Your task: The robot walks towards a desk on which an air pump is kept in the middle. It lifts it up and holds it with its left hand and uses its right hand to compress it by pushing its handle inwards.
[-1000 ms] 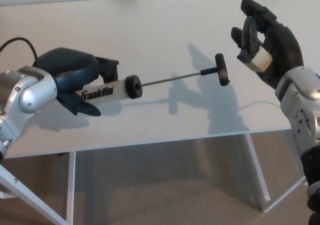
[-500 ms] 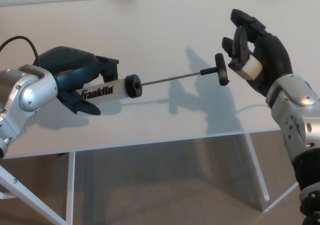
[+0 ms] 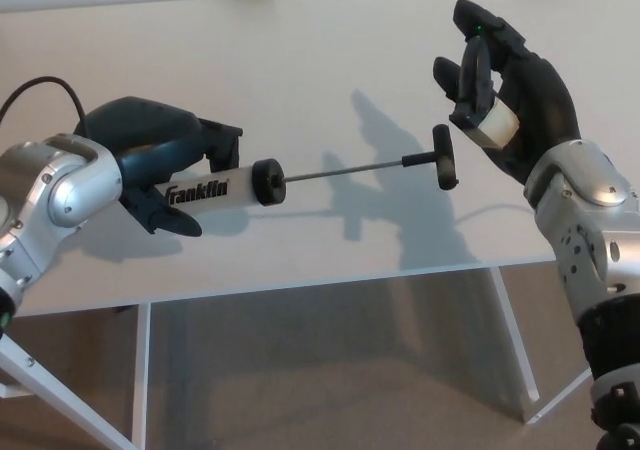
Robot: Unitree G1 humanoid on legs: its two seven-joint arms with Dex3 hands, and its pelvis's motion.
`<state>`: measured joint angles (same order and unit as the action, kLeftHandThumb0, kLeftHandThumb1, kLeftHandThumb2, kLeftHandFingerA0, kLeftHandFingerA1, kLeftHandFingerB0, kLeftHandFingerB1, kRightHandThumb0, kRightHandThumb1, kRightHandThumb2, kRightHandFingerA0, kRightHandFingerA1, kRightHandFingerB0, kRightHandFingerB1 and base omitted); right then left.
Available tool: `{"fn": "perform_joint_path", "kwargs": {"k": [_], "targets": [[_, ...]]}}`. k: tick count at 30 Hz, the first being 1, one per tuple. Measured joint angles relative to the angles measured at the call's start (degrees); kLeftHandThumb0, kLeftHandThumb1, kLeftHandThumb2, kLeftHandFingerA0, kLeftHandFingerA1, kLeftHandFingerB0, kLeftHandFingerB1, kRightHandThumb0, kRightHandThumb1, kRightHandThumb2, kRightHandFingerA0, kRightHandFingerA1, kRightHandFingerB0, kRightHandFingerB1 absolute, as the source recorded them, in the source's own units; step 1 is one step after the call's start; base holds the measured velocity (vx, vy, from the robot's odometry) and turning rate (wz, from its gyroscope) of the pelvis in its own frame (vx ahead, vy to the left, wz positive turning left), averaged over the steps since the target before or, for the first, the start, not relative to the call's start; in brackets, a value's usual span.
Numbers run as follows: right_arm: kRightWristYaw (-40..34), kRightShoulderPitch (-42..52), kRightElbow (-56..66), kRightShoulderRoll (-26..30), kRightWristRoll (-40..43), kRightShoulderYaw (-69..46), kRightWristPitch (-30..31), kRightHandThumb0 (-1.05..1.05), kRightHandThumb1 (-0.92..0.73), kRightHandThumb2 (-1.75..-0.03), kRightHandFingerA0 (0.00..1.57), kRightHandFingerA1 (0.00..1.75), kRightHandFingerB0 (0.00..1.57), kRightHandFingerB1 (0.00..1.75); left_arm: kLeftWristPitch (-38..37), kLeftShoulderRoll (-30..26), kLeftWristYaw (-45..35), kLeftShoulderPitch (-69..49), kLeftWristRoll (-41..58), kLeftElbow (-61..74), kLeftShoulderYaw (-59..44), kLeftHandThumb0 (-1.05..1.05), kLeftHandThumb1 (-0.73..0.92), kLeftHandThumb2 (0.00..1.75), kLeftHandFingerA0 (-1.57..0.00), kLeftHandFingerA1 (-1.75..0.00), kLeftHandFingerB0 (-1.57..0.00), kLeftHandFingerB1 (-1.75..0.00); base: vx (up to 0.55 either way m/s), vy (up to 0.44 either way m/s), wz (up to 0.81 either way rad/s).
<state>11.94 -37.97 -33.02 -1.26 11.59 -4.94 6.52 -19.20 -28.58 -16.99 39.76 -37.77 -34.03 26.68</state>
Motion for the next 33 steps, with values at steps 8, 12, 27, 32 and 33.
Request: {"fn": "perform_joint_path", "kwargs": {"k": [8, 12, 27, 32, 33], "targets": [[0.02, 0.01, 0.76, -0.54, 0.14, -0.08, 0.44, -0.92, -0.82, -1.13, 0.07, 0.18, 0.07, 0.13, 0.00, 0.21, 0.03, 0.04, -0.25, 0.00, 0.13, -0.10, 0.80, 0.56, -0.71, -1.74, -0.47, -1.53, 0.00, 0.000, 0.00], [0.00, 0.28, 0.82, -0.78, 0.14, -0.17, 0.55, -0.91, -0.82, -1.14, 0.03, 0.17, 0.03, 0.11, 0.00, 0.53, 0.03, 0.15, -0.24, -0.13, 0.14, -0.15, 0.76, 0.56, -0.59, -1.75, -0.47, -1.50, 0.00, 0.000, 0.00], [-0.05, 1.36, -0.48, -1.53, 0.12, -0.59, 0.45, -0.89, -0.78, -1.12, 0.07, 0.25, 0.07, 0.17, 0.00, 1.00, 0.02, 0.50, -0.30, -0.06, 0.22, -0.11, 0.82, 0.56, -0.68, -1.74, -0.48, -1.53, 0.00, 0.000, 0.00], [-0.05, 1.73, -1.39, -2.00, 0.12, -0.71, -0.07, -0.90, -0.78, -1.13, 0.08, 0.28, 0.08, 0.19, 0.01, 1.03, 0.03, 0.65, -0.46, -0.06, 0.60, -0.12, 0.81, 0.56, -0.68, -1.74, -0.49, -1.54, 0.00, 0.000, 0.00], [-0.05, 1.74, -1.49, -2.12, 0.12, -0.78, -0.18, -0.90, -0.78, -1.13, 0.08, 0.28, 0.08, 0.19, 0.01, 1.08, 0.03, 0.68, -0.49, -0.07, 0.69, -0.12, 0.81, 0.56, -0.68, -1.74, -0.49, -1.54, 0.00, 0.000, 0.00]]}}
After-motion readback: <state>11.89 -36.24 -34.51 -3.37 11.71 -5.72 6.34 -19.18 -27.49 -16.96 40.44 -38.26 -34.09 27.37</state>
